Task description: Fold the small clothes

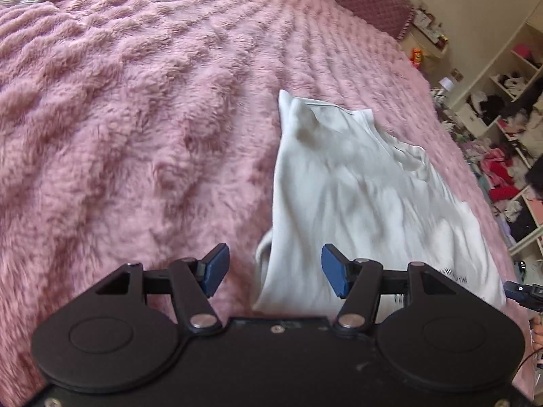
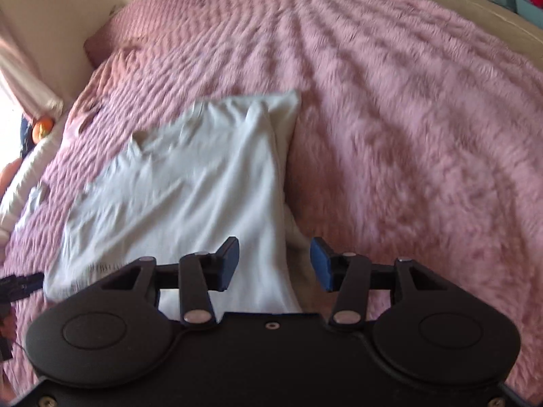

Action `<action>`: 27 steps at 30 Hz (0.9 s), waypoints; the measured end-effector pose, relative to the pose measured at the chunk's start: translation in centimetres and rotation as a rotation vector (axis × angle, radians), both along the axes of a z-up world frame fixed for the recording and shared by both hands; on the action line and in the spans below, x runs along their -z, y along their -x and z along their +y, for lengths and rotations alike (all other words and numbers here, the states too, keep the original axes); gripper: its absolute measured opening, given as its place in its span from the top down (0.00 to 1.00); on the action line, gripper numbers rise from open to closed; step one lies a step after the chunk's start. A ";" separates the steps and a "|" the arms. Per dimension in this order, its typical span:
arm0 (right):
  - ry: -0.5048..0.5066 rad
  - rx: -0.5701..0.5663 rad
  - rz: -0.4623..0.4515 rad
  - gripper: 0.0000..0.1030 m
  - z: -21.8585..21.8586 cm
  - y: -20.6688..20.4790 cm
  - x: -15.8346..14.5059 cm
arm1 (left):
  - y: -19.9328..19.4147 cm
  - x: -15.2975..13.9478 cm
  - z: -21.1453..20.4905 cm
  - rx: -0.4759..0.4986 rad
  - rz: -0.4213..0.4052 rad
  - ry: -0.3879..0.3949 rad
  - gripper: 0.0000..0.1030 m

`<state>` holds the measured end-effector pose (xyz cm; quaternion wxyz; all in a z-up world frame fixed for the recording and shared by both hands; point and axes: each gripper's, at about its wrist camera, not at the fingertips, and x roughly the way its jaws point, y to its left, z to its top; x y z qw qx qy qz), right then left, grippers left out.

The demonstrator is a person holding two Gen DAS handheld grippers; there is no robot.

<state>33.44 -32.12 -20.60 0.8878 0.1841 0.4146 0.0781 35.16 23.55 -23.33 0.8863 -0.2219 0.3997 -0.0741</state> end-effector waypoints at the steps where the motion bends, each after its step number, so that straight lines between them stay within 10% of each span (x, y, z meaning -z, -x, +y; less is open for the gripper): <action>1: 0.008 -0.006 0.002 0.54 0.1 0.2 0.1 | 0.5 0.3 -0.1 0.012 -0.004 0.005 0.41; 13: 0.060 -0.034 0.022 0.55 1.9 0.2 1.9 | 0.3 2.1 -1.8 0.030 0.009 -0.031 0.43; 19: 0.108 -0.074 0.035 0.91 2.6 0.0 1.8 | -0.7 2.3 -3.3 0.078 0.011 -0.126 0.94; 27: 0.086 -0.122 -0.027 0.95 1.6 1.4 -1.4 | -1.3 -1.1 -3.7 0.132 -0.008 -0.214 0.97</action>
